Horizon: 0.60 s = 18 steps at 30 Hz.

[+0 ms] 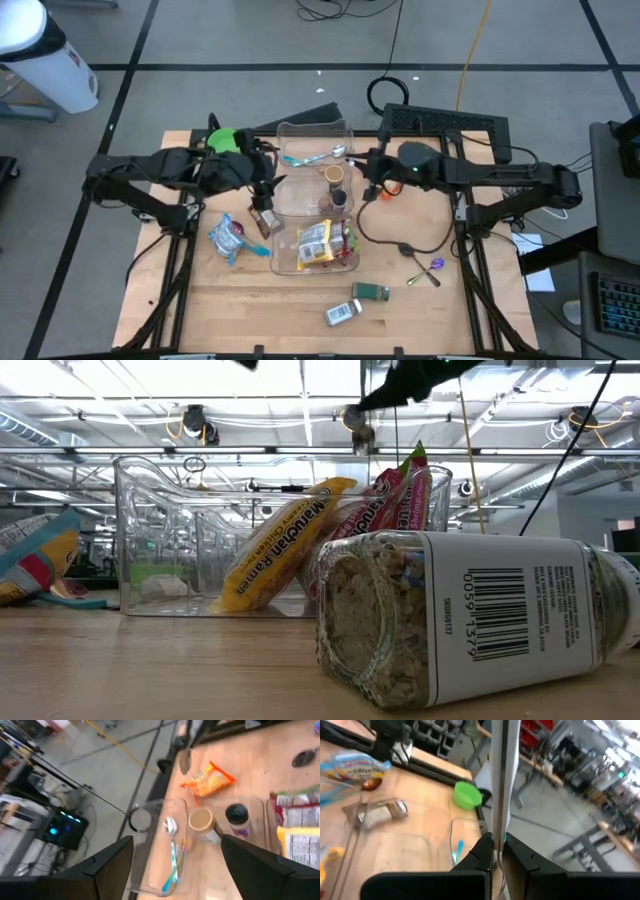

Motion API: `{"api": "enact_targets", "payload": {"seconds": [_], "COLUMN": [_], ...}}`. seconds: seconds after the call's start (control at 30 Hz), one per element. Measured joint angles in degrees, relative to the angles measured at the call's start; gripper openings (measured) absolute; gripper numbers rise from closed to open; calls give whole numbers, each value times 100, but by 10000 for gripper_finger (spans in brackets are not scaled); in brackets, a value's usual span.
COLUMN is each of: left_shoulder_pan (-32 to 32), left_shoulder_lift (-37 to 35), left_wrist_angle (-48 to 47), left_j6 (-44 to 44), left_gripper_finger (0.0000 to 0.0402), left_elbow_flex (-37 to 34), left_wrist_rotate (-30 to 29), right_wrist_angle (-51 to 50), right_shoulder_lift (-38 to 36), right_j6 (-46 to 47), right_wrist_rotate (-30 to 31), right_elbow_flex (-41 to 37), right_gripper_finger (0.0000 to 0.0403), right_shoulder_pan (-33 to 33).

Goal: Pick & Place Food Item
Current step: Put the white patterned spoon into the top transparent bin

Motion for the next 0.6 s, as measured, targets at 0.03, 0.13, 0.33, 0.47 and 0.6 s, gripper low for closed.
{"api": "enact_targets", "payload": {"seconds": [0.03,0.13,0.33,0.47,0.6], "left_shoulder_pan": [92,395,1022,1315,1536], "left_shoulder_lift": [1,28,30,21,50], "left_wrist_angle": [4,147,1516,2799,3560], "left_j6": [5,18,303,505,520], "left_gripper_finger": [310,310,310,310,310], "left_elbow_flex": [-78,-375,-1386,-1982,-2242], "left_wrist_rotate": [123,700,1819,2505,3071], "right_wrist_angle": [-20,-242,-286,-521,-635], "right_shoulder_lift": [56,209,617,840,967], "right_j6": [56,302,490,493,646], "right_wrist_rotate": [-88,-752,-1462,-1490,-1808], "right_elbow_flex": [0,-3,-3,-3,-3], "right_gripper_finger": [10,10,9,9,9], "right_shoulder_pan": [-73,-273,-516,-573,-569]}}
